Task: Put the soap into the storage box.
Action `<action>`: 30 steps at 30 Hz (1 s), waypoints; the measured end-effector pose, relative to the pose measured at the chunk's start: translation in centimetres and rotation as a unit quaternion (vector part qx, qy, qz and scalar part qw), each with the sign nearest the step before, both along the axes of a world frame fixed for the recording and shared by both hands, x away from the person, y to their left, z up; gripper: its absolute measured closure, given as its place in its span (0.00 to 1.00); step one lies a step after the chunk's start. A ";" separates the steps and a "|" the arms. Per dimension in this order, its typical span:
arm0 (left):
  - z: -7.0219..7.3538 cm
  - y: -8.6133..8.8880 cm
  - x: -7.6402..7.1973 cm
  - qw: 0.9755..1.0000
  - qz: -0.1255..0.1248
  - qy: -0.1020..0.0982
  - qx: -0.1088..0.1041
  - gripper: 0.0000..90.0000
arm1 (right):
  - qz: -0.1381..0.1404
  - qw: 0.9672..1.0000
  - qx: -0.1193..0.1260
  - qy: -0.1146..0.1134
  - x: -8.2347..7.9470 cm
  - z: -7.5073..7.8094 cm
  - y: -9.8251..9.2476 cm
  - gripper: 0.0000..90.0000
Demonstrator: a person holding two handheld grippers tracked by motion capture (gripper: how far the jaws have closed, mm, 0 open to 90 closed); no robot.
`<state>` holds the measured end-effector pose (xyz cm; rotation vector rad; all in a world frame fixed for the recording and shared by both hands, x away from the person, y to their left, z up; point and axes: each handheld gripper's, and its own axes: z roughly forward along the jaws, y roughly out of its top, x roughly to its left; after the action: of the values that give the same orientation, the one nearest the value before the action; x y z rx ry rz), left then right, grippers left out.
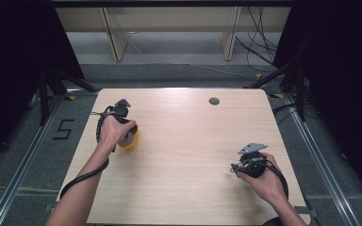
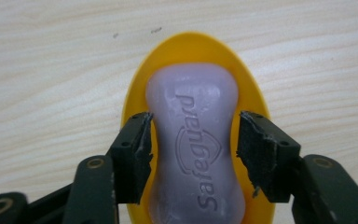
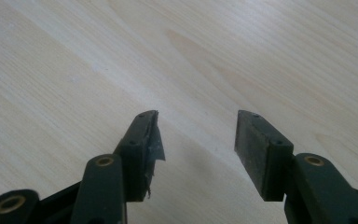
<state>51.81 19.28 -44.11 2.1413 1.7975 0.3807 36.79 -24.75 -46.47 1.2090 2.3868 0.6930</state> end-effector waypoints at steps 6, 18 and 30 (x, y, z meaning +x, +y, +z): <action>0.7 0.1 -0.6 1.000 -0.010 -0.021 0.000 0.42 | 0.000 1.000 0.000 0.001 0.0 0.0 0.0 0.55; 2.6 0.5 -2.9 0.998 -0.025 -0.055 -0.034 0.32 | -0.001 1.000 0.001 0.000 0.0 0.0 0.0 0.55; 4.1 1.4 -5.9 0.992 -0.051 -0.107 -0.052 0.31 | -0.002 1.000 0.002 0.000 0.0 0.0 0.0 0.55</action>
<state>45.87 20.72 -40.02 2.0274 1.5493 0.4623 36.79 -24.78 -46.46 1.2149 2.3834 0.6957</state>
